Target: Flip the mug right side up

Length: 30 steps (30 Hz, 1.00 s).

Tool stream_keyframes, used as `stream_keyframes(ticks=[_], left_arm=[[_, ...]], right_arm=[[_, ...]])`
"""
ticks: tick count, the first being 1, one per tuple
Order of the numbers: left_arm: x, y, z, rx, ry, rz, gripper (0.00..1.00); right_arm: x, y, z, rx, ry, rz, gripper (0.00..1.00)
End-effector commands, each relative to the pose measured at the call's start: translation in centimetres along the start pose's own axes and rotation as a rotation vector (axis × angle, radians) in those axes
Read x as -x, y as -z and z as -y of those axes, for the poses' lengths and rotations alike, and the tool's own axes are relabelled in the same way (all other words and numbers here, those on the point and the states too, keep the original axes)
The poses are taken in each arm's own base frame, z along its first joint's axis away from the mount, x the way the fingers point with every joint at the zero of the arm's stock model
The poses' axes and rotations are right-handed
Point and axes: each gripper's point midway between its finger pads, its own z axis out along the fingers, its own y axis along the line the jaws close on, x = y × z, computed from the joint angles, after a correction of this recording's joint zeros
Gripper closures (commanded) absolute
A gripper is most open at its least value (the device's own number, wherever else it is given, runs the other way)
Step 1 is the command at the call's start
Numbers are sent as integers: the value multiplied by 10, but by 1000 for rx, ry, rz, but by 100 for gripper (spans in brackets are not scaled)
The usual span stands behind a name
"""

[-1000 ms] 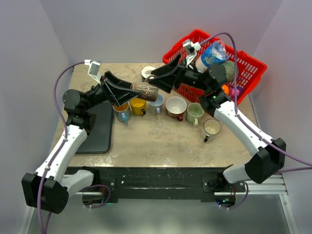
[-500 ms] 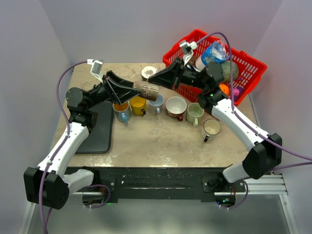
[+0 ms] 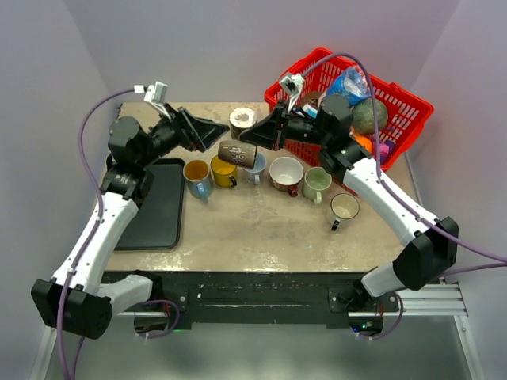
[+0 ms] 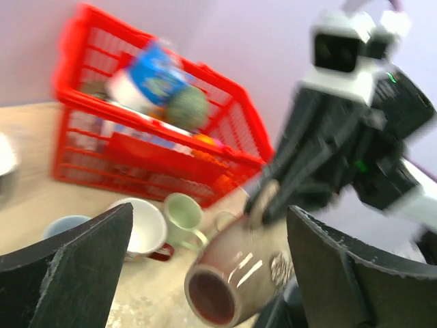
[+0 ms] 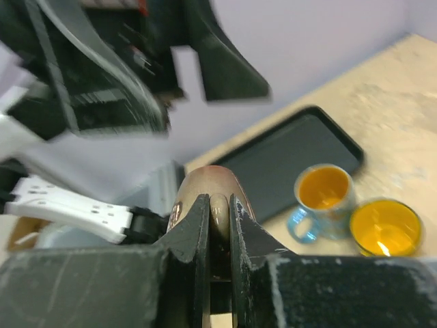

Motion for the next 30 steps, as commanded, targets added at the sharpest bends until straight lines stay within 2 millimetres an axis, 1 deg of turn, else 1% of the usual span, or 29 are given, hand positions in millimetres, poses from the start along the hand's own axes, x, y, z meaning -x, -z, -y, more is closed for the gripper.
stream_keyframes(ticks=[1, 2, 3, 4, 5, 6, 7, 8, 9, 11, 12, 14, 15, 17, 18, 19, 20, 25, 30], left_arm=[[28, 30, -59, 446, -131, 41, 1], [31, 40, -73, 538, -137, 50, 1], [32, 44, -78, 573, -138, 54, 1], [30, 49, -85, 610, -133, 47, 1], [31, 53, -91, 649, -133, 53, 1], [29, 54, -95, 668, -128, 48, 1], [26, 56, -99, 689, -118, 40, 1], [24, 57, -103, 706, -108, 40, 1], [22, 58, -106, 713, -106, 35, 1], [19, 59, -111, 732, -100, 24, 1], [18, 59, -112, 737, -100, 21, 1], [16, 59, -115, 742, -101, 16, 1], [15, 59, -116, 744, -103, 12, 1], [13, 58, -118, 746, -101, 8, 1], [12, 56, -120, 745, -99, 3, 1], [12, 55, -121, 743, -98, 2, 1], [11, 54, -121, 738, -97, -2, 1], [5, 49, -126, 729, -87, -20, 1], [-3, 50, -132, 736, -80, -36, 1]], right_arm=[[-17, 14, 38, -266, 113, -143, 100], [-23, 16, 45, -312, 119, -174, 100], [-44, 23, 51, -364, 107, -259, 100], [-45, 28, 64, -458, 125, -280, 100], [-53, 33, 72, -520, 130, -322, 100], [-80, 42, 83, -585, 110, -436, 100], [-82, 46, 88, -662, 135, -466, 100], [-91, 50, 91, -694, 122, -511, 100], [-113, 60, 94, -729, 88, -601, 100], [-122, 73, 102, -807, 64, -652, 100], [-134, 85, 101, -838, 37, -709, 100], [-144, 96, 99, -865, 22, -756, 100], [-152, 105, 97, -886, 8, -803, 100], [-166, 115, 97, -901, -21, -869, 100], [-174, 125, 98, -934, -35, -919, 100], [-182, 131, 100, -952, -47, -952, 100], [-186, 134, 102, -970, -50, -968, 100], [-205, 166, 119, -1140, -12, -1096, 100], [-223, 180, 130, -1219, 0, -1170, 100]])
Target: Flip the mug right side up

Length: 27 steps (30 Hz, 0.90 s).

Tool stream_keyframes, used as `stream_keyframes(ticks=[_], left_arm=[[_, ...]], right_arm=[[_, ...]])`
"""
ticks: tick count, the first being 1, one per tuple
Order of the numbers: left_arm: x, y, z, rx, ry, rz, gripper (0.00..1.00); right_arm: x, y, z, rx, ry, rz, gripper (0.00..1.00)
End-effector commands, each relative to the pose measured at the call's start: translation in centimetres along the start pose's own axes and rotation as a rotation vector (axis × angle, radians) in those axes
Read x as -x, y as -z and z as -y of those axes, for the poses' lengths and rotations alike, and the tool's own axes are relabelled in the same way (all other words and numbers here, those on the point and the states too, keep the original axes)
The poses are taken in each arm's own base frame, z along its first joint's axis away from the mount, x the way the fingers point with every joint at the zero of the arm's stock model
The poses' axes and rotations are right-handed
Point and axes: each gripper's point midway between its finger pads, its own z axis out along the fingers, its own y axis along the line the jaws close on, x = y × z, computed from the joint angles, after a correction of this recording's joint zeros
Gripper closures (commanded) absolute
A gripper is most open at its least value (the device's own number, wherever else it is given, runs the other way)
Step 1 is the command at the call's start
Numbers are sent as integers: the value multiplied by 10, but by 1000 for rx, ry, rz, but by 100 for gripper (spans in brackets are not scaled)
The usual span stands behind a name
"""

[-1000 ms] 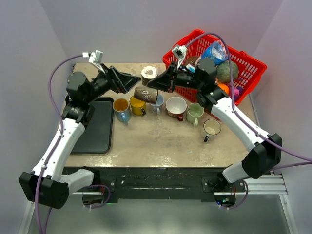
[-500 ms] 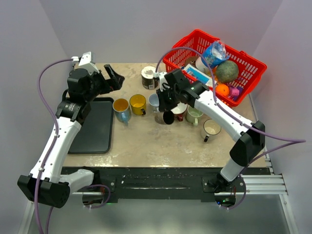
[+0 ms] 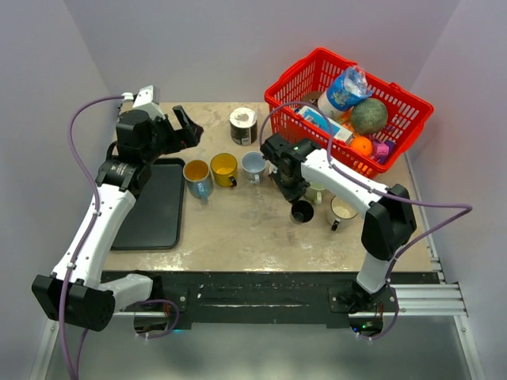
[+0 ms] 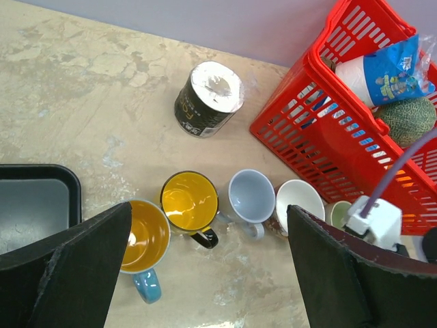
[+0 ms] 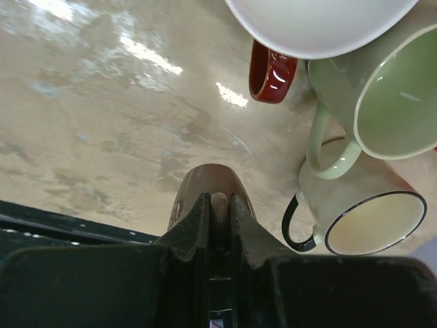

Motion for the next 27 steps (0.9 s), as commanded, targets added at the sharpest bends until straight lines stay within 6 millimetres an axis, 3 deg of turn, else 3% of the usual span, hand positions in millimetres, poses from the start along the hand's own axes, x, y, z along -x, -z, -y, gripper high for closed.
stream_keyframes(ticks=[1, 11, 27], left_arm=[[1, -4, -3, -4, -23, 17, 1], [-5, -7, -7, 1, -28, -4, 1], [-11, -16, -9, -3, -24, -29, 1]], right_arm=[[-18, -11, 17, -127, -7, -65, 100], [-30, -38, 7, -83, -38, -95, 100], [-46, -58, 32, -111, -158, -132, 100]])
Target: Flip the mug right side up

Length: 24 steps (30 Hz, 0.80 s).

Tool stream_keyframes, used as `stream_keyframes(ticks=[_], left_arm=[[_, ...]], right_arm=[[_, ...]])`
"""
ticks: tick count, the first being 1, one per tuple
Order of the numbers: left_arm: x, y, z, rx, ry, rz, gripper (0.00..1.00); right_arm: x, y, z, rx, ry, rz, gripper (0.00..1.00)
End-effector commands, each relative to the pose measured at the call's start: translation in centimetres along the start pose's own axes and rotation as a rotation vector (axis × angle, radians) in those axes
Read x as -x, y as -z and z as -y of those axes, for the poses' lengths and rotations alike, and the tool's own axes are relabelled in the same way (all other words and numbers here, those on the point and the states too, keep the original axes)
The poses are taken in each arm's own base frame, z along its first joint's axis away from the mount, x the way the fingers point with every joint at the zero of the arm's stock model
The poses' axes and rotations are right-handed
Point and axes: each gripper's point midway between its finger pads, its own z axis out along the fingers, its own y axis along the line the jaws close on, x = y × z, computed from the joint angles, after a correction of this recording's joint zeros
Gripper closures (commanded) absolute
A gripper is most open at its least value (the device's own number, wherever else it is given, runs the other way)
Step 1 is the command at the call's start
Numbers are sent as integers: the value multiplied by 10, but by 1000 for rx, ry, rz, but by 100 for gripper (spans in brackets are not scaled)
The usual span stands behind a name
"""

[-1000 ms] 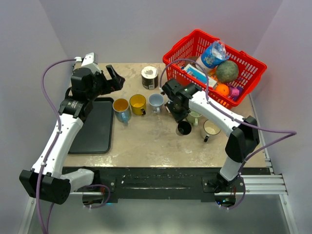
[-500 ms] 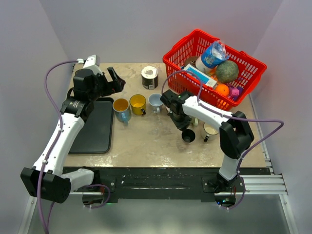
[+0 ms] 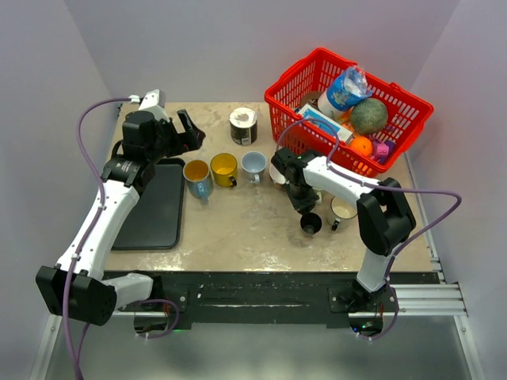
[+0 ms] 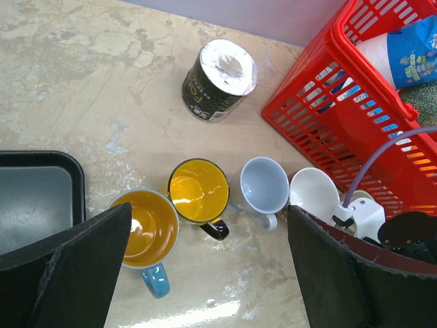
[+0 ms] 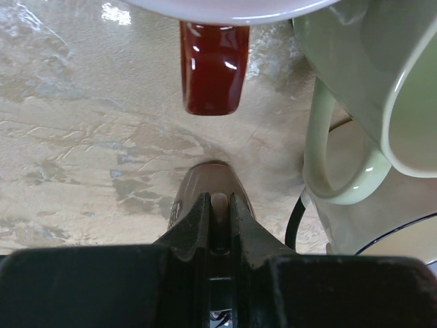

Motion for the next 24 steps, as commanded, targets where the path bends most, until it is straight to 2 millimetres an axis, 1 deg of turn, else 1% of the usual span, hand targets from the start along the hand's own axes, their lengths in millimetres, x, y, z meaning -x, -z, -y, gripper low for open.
stream_keyframes(ticks=[1, 4, 8, 9, 11, 12, 15, 16, 18, 19, 22, 23, 24], left_arm=[[9, -2, 2, -23, -13, 32, 1], [8, -3, 2, -21, -11, 27, 1], [7, -3, 2, -27, -10, 25, 1], [7, -4, 3, -28, -10, 24, 1], [7, -4, 2, -28, -6, 24, 1], [6, -4, 3, -31, -7, 23, 1], [7, -4, 3, -30, -5, 23, 1], [7, -4, 3, -30, -4, 25, 1], [8, -3, 5, -40, -4, 28, 1], [8, -4, 5, -41, -4, 26, 1], [10, -3, 7, -47, -4, 32, 1], [11, -2, 8, -51, -4, 37, 1], [13, -1, 9, -55, -5, 42, 1]], right_arm=[[6, 3, 9, -18, -43, 39, 100], [5, 1, 8, 7, -37, 33, 100], [8, 3, 7, 28, -31, 48, 90], [8, 3, 7, 27, -31, 48, 81], [7, 2, 8, 24, -31, 45, 72], [8, 2, 8, 26, -31, 53, 63], [10, 7, 13, 10, -42, 75, 48], [11, 9, 15, 3, -43, 83, 41], [14, 14, 18, -7, -54, 103, 37], [15, 17, 19, -10, -57, 110, 33], [24, 32, 24, -17, -81, 166, 27], [27, 42, 25, -9, -90, 197, 23], [33, 52, 25, 0, -98, 229, 22]])
